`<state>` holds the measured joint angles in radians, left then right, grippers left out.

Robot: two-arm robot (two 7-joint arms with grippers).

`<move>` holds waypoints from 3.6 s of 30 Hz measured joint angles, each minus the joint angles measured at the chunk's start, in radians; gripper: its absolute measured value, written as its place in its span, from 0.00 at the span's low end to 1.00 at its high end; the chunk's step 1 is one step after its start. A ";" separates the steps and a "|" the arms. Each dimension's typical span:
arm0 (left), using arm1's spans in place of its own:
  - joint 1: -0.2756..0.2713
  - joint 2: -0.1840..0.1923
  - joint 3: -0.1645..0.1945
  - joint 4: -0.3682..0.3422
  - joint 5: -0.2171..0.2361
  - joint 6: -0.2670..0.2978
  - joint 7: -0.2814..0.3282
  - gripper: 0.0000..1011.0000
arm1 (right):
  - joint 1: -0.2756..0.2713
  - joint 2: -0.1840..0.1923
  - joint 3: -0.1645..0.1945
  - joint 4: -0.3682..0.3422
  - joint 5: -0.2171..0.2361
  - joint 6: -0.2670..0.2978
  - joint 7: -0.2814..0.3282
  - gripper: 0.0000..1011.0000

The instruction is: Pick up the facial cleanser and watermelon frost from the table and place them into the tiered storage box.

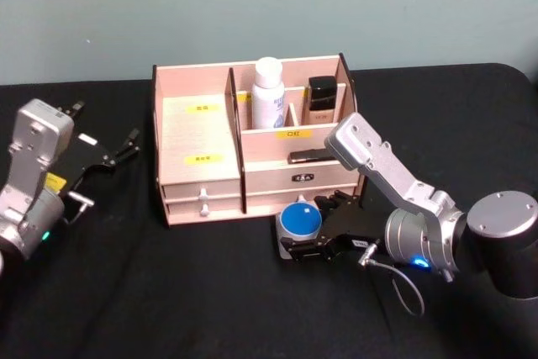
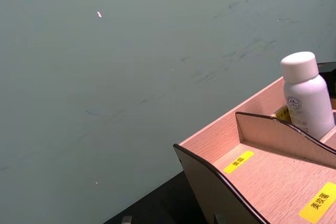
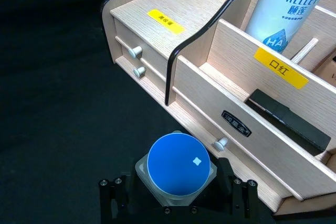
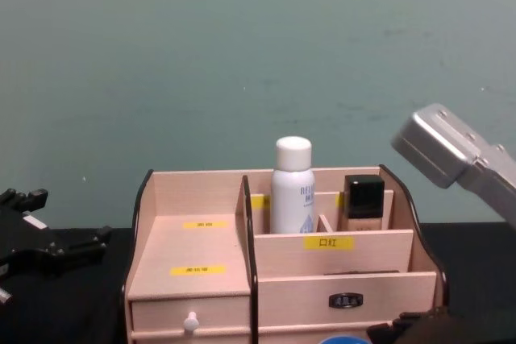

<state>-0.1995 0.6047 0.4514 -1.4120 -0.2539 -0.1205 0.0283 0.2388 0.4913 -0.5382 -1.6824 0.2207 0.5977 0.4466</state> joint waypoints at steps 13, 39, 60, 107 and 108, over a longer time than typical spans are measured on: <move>0.000 0.000 0.000 0.000 0.000 0.000 0.000 1.00 | 0.000 0.001 0.000 0.000 0.001 0.000 -0.001 0.73; 0.000 0.000 0.000 0.000 0.000 0.000 0.000 1.00 | -0.003 0.007 0.008 -0.016 0.009 -0.016 0.025 0.70; 0.000 0.000 0.000 0.000 0.000 0.000 0.000 1.00 | 0.090 0.003 -0.034 -0.118 0.042 -0.004 0.073 0.70; 0.000 0.000 0.000 0.000 0.000 0.000 0.000 1.00 | 0.407 -0.269 -0.140 0.318 -0.070 -0.057 0.057 0.70; 0.000 0.000 0.000 0.000 0.000 0.000 0.000 1.00 | 0.408 -0.271 -0.140 0.321 -0.072 -0.057 0.057 0.70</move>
<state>-0.1995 0.6047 0.4514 -1.4120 -0.2539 -0.1205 0.0283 0.6467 0.2208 -0.6784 -1.3610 0.1490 0.5403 0.5041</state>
